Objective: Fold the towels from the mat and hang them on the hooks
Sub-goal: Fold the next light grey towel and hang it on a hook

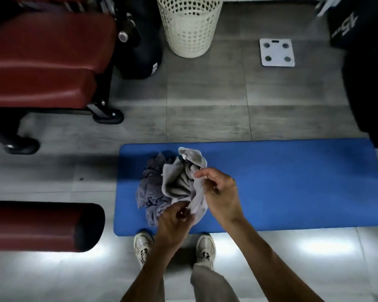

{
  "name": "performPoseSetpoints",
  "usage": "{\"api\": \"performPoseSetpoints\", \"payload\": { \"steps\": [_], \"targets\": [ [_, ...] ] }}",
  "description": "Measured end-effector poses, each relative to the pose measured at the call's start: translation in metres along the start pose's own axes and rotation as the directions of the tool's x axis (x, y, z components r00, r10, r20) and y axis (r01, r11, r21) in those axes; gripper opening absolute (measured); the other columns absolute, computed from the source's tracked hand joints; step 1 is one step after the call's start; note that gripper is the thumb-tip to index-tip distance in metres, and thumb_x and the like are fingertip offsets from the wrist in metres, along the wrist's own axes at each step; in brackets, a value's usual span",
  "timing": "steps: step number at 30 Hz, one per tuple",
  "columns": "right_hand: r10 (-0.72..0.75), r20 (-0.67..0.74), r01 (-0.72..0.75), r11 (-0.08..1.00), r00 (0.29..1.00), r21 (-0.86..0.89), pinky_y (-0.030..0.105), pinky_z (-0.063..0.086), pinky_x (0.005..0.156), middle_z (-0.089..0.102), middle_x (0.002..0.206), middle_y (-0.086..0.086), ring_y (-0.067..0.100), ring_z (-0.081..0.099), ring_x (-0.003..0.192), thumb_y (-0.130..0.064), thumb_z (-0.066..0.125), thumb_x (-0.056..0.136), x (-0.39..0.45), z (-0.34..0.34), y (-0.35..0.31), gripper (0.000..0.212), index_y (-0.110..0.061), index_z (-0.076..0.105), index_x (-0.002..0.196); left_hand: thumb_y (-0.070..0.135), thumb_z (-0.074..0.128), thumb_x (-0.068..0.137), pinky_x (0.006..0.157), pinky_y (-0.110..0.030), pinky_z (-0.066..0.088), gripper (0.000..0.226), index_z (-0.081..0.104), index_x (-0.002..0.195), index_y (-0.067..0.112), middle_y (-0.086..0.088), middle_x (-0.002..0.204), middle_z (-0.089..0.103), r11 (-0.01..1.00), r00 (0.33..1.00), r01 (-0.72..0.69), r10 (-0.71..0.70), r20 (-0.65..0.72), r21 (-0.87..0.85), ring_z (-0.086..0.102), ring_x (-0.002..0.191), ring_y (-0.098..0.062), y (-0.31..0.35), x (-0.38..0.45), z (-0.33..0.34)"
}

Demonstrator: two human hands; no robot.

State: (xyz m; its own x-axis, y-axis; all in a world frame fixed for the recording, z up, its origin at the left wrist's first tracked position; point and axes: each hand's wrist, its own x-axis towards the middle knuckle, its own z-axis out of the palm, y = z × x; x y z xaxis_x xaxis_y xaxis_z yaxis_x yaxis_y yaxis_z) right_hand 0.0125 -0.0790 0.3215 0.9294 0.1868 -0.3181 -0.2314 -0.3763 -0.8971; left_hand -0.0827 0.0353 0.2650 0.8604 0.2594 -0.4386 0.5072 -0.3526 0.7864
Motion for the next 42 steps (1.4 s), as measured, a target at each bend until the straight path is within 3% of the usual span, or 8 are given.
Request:
{"api": "performPoseSetpoints", "payload": {
  "steps": [4,8,15,21,28,33,37,42],
  "targets": [
    [-0.085,0.016,0.084,0.992,0.996,0.092,0.024,0.037,0.048,0.066,0.068,-0.017,0.01,0.045,0.048,0.015,0.047,0.082,-0.025,-0.027,-0.046,0.044,-0.02,0.073,0.088,0.035,0.066,0.085,0.058,-0.036,0.051,0.022,0.064,0.075,0.015,-0.001,0.069,0.065,0.994,0.995,-0.082,0.078,-0.061,-0.067,0.062,0.065,-0.017,0.033,-0.038,-0.018],
    [-0.077,-0.024,0.081,0.943,0.997,0.324,0.039,0.051,0.07,0.072,0.083,0.003,0.015,0.062,0.073,0.014,0.047,0.082,-0.051,-0.047,-0.086,0.045,-0.022,0.074,0.087,0.014,0.076,0.081,0.049,-0.009,0.038,0.028,0.058,0.064,0.027,0.011,0.057,0.059,0.989,0.977,-0.126,0.11,-0.181,-0.08,0.057,0.053,-0.001,0.077,-0.069,-0.043],
    [-0.03,-0.066,0.061,0.838,0.997,0.543,0.027,0.056,0.072,0.073,0.083,0.006,0.014,0.066,0.075,0.019,0.049,0.087,-0.106,-0.079,-0.147,0.032,0.0,0.069,0.103,0.024,0.074,0.071,0.048,-0.014,0.029,0.034,0.043,0.059,0.026,0.017,0.054,0.05,0.981,0.982,-0.188,0.188,-0.002,0.052,0.043,0.052,-0.002,0.113,-0.113,-0.09],
    [0.006,-0.293,0.125,0.896,0.956,0.427,0.031,0.055,0.077,0.074,0.083,0.001,0.011,0.065,0.076,0.018,0.049,0.085,-0.158,-0.123,-0.172,0.04,-0.01,0.073,0.1,0.029,0.065,0.064,0.048,-0.018,0.023,0.02,0.05,0.056,0.04,0.014,0.05,0.04,0.956,0.944,-0.288,0.273,0.185,0.059,0.033,0.05,-0.002,0.111,-0.152,-0.125],
    [0.085,-0.547,0.073,0.962,0.833,0.262,0.026,0.056,0.08,0.073,0.092,-0.004,0.009,0.066,0.086,0.002,0.054,0.088,-0.231,-0.216,-0.176,0.034,-0.023,0.072,0.103,0.013,0.073,0.078,0.049,-0.023,0.024,0.038,0.043,0.056,0.024,0.008,0.049,0.041,0.967,0.98,-0.197,0.192,0.048,0.161,0.031,0.048,-0.005,0.09,-0.191,-0.165],
    [0.042,-0.618,-0.083,0.996,0.785,-0.038,0.019,0.049,0.066,0.069,0.08,-0.006,-0.002,0.059,0.063,-0.001,0.058,0.084,-0.272,-0.255,-0.143,0.031,-0.022,0.071,0.103,0.025,0.061,0.072,0.055,-0.029,0.026,0.031,0.033,0.06,0.02,0.011,0.053,0.029,0.963,0.964,-0.263,0.264,0.011,-0.048,0.027,0.058,-0.009,0.155,-0.214,-0.158],
    [0.076,-0.698,-0.295,0.935,0.712,-0.199,0.032,0.053,0.072,0.072,0.081,0.002,0.022,0.068,0.076,-0.025,0.066,0.085,-0.302,-0.282,-0.121,0.013,-0.018,0.074,0.093,0.015,0.06,0.076,0.046,-0.022,0.023,0.034,0.03,0.062,0.02,0.012,0.047,0.03,0.923,0.931,-0.365,0.365,-0.018,-0.119,0.023,0.049,-0.003,0.23,-0.23,-0.143],
    [0.075,-0.747,-0.335,0.92,0.661,-0.203,0.033,0.044,0.062,0.063,0.065,0.01,0.027,0.055,0.06,-0.029,0.067,0.086,-0.332,-0.324,-0.097,0.03,-0.01,0.062,0.064,0.017,0.064,0.073,0.047,-0.025,0.026,0.025,0.04,0.072,0.01,-0.004,0.064,0.037,0.862,0.866,-0.447,0.484,0.128,-0.237,0.031,0.059,-0.011,0.303,-0.255,-0.112]
  ]
}}
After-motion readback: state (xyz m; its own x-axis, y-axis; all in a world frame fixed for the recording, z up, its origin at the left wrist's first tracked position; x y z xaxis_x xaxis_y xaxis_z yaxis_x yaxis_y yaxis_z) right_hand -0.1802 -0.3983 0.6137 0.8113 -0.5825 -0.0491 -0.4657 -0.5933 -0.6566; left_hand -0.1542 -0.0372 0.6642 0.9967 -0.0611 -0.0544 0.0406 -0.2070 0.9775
